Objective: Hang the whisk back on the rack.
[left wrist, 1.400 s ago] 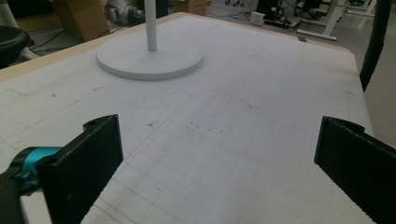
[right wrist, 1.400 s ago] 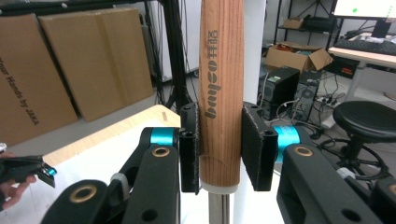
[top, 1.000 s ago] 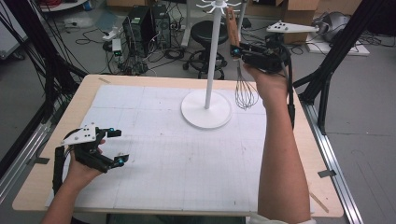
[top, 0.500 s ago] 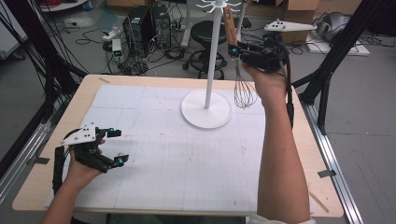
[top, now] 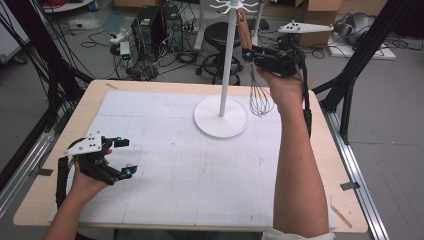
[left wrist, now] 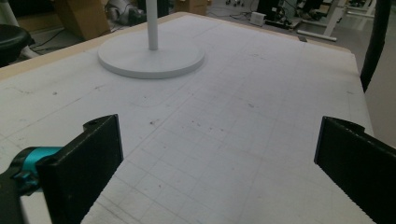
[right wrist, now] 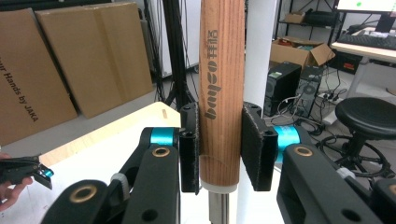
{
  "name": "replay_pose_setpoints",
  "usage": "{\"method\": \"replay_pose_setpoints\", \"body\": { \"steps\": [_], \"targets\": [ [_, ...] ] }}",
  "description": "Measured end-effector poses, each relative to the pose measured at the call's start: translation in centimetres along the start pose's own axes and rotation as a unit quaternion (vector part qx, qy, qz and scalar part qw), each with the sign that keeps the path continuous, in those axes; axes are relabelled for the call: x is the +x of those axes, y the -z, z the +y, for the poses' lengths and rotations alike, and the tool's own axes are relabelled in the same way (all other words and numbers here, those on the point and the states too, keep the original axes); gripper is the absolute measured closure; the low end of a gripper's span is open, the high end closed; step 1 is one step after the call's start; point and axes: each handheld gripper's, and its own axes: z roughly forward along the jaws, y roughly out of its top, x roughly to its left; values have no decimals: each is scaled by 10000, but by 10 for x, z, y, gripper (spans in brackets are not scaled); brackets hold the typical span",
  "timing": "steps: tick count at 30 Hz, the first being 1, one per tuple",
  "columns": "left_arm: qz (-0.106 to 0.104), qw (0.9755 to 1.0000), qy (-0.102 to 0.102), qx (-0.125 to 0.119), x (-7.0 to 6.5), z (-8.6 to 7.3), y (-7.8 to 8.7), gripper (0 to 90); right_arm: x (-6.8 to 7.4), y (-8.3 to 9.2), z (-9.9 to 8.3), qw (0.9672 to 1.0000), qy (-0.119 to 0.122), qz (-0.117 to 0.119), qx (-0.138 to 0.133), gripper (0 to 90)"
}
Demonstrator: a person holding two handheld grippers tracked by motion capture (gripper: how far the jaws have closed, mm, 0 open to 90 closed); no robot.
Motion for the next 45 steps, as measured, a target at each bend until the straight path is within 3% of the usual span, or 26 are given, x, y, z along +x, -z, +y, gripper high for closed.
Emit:
{"method": "replay_pose_setpoints", "body": {
  "steps": [13, 37, 41, 45],
  "targets": [
    [-15, 10000, -13, -4, 0, 0, 1, 17, -3, -11, -4, 9999, -42, -131, 103, 705],
    [-24, 10000, -14, 15, 0, -1, 0, 17, -3, -13, -3, 9996, -37, -176, 217, 691],
    [-32, 10000, -18, -1, 0, -1, 1, 17, 0, -15, -1, 9992, 39, -288, 266, 571],
    [-34, 10000, -17, 8, 0, -1, 0, 17, 1, -12, -2, 9989, 110, -355, 295, 516]
  ]
}}
